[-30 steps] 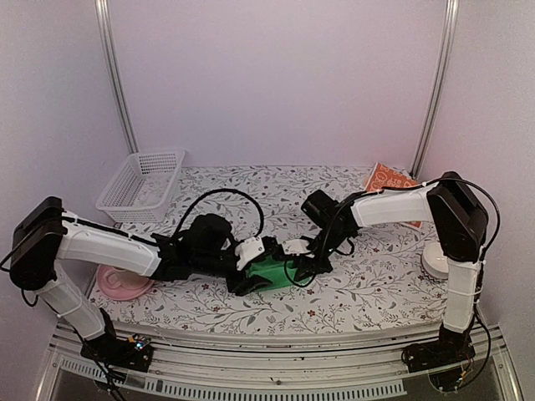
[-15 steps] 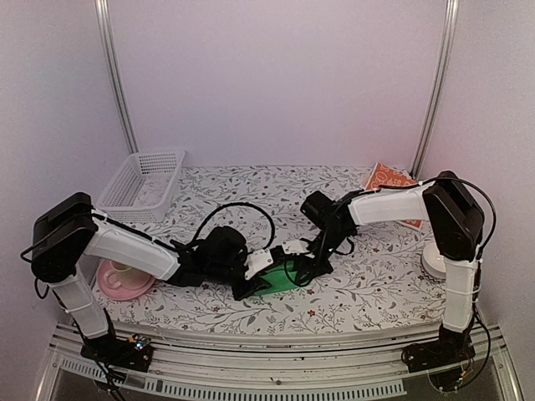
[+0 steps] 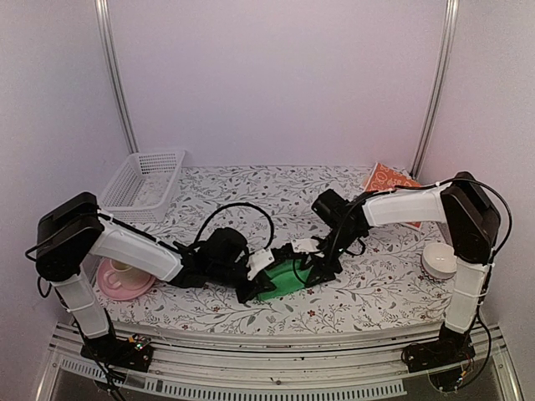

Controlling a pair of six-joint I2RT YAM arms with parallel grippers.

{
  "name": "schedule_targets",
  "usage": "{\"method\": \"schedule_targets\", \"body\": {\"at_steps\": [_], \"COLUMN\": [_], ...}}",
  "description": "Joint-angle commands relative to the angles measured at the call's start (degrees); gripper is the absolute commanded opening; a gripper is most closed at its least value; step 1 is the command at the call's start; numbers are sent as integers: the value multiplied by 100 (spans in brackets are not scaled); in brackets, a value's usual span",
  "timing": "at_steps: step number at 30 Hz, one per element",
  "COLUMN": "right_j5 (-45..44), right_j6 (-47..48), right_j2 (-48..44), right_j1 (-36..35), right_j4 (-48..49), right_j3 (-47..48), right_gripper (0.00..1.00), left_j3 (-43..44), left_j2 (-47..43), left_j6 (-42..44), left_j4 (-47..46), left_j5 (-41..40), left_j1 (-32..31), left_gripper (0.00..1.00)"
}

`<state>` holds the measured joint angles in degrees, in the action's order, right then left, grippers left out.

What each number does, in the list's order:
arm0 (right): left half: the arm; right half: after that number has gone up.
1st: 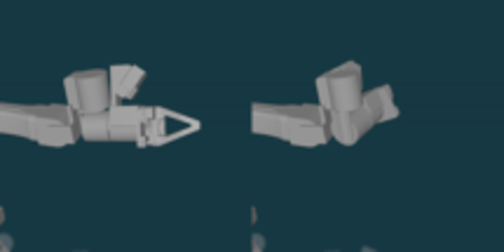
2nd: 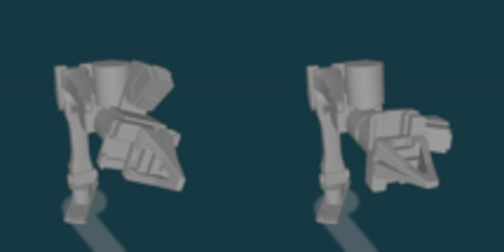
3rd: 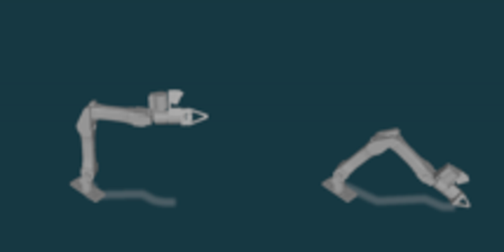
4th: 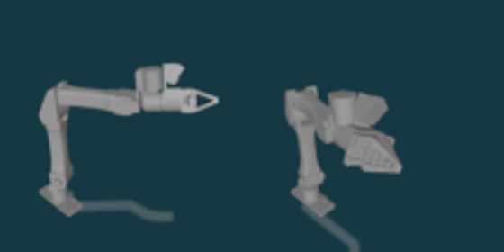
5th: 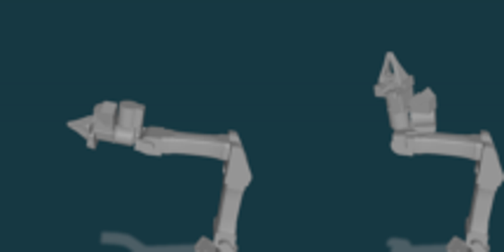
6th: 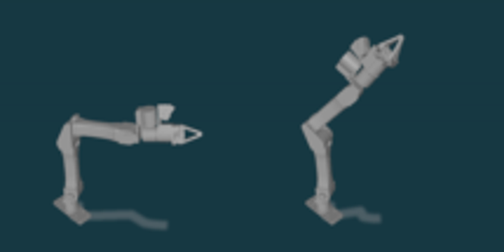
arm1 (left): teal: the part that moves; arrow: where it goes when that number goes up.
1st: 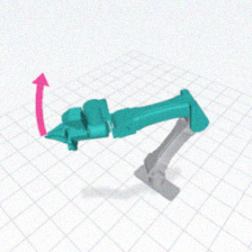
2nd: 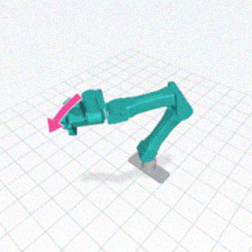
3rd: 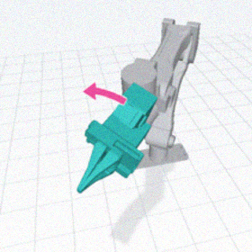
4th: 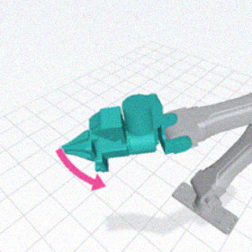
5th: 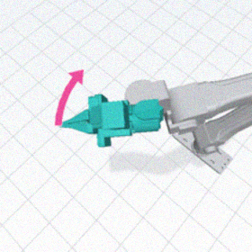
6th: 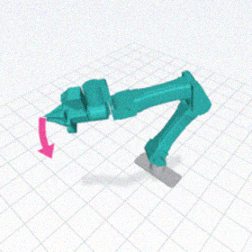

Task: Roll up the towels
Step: Roll the towel at the center of the board.

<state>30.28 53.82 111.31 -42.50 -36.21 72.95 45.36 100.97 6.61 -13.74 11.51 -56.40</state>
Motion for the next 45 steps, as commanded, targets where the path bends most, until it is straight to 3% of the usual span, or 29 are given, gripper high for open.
{"method": "schedule_targets", "body": {"at_steps": [1,12,19,36,45], "right_j5": [-347,54,18,-1111,-1601], "right_j6": [155,768,802,181,-74], "right_j2": [-723,-1927,-1734,-815,-351], "right_j1": [36,-311,-460,-609,-726], "right_j4": [534,1541,1601,2422,2723], "right_j3": [-577,-1633,-1653,-1547,-1399], "right_gripper": [63,71,71,70,61], "left_j3": [-292,-676,-653,-694,-807], "left_j2": [204,362,540,708,603], "left_j6": [-886,-1712,-1750,-1811,-1843], "left_j4": [93,-383,-449,-469,-468], "left_j5": [409,1164,1338,1488,1382], "left_j1": [258,792,856,1112,1252], "left_gripper": [0,0,0,2,25]}}
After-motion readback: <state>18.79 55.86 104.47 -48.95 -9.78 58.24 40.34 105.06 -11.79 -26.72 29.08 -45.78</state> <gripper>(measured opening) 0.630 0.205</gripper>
